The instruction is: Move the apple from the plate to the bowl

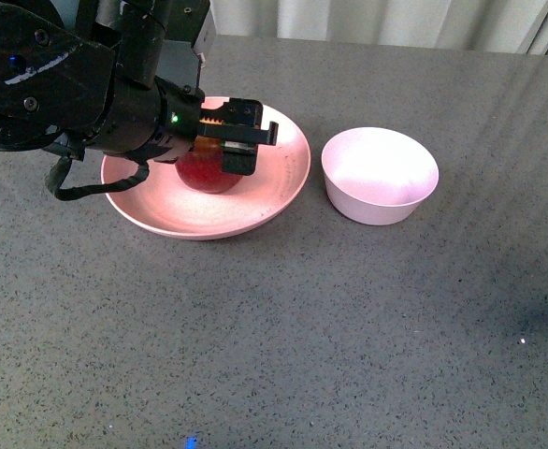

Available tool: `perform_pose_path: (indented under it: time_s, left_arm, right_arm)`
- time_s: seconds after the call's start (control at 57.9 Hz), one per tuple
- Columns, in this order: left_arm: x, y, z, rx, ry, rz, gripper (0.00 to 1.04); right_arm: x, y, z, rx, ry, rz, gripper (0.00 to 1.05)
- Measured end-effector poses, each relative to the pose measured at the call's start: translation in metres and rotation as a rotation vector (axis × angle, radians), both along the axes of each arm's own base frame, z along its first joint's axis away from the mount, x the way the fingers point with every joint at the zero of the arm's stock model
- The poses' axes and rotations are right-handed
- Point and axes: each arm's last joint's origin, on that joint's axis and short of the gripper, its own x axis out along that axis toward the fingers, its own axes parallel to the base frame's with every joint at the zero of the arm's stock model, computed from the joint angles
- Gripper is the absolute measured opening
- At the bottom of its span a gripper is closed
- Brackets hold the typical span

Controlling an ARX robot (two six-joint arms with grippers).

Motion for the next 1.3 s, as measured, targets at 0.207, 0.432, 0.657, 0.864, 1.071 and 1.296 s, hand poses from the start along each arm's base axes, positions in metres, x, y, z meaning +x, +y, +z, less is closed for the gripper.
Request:
perform_pose_path:
  time_s: [0.207, 0.432, 0.657, 0.864, 1.071, 1.296]
  left_arm:
    - [-0.002, -0.006, 0.008, -0.008, -0.020, -0.016, 0.71]
    - [-0.017, -0.037, 0.050, -0.061, -0.109, -0.111, 0.71]
    - [-0.033, -0.091, 0.067, -0.103, -0.130, -0.244, 0.71]
    - [-0.042, -0.129, 0.058, -0.101, -0.102, -0.319, 0.71]
    - [-0.037, -0.140, 0.037, -0.071, -0.058, -0.326, 0.71]
    - [-0.024, -0.140, 0.026, -0.045, -0.045, -0.290, 0.71]
  right_arm:
    - [0.000, 0.000, 0.000, 0.000, 0.000, 0.000, 0.96]
    - [0.000, 0.000, 0.000, 0.000, 0.000, 0.000, 0.96]
    - [0.000, 0.000, 0.000, 0.000, 0.000, 0.000, 0.96]
    - [0.000, 0.000, 0.000, 0.000, 0.000, 0.000, 0.96]
    - [0.000, 0.000, 0.000, 0.000, 0.000, 0.000, 0.96]
    - [0.000, 0.000, 0.000, 0.000, 0.000, 0.000, 0.96]
